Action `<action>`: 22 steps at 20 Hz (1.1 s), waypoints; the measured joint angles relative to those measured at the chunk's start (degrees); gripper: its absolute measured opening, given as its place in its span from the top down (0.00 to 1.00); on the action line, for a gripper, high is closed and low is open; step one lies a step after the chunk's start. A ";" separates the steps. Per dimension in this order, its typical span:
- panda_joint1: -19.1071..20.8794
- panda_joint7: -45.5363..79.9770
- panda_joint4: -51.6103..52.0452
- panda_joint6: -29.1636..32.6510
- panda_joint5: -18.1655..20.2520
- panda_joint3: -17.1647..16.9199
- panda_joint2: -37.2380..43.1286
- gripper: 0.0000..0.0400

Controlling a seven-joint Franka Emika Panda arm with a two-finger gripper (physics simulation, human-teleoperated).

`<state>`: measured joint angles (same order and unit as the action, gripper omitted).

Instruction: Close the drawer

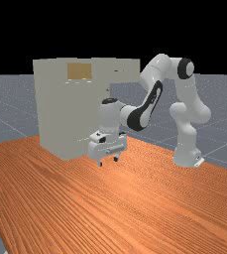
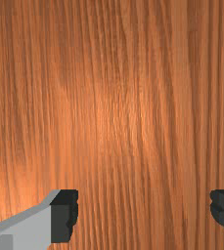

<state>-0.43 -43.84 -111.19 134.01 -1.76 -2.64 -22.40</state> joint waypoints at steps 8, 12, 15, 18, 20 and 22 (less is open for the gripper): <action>-1.51 6.63 1.09 -4.08 0.23 -0.55 1.31 0.98; -1.08 1.93 3.85 -11.16 -0.35 0.06 12.16 1.00; -1.07 2.10 -5.59 -15.89 -0.96 0.10 24.81 1.00; -1.79 -4.24 -22.84 -18.48 -1.79 -0.72 43.16 1.00; -3.56 -34.91 -17.15 -18.96 -1.59 -11.14 39.39 1.00; 8.76 -66.07 6.47 -25.51 7.04 -18.48 19.10 1.00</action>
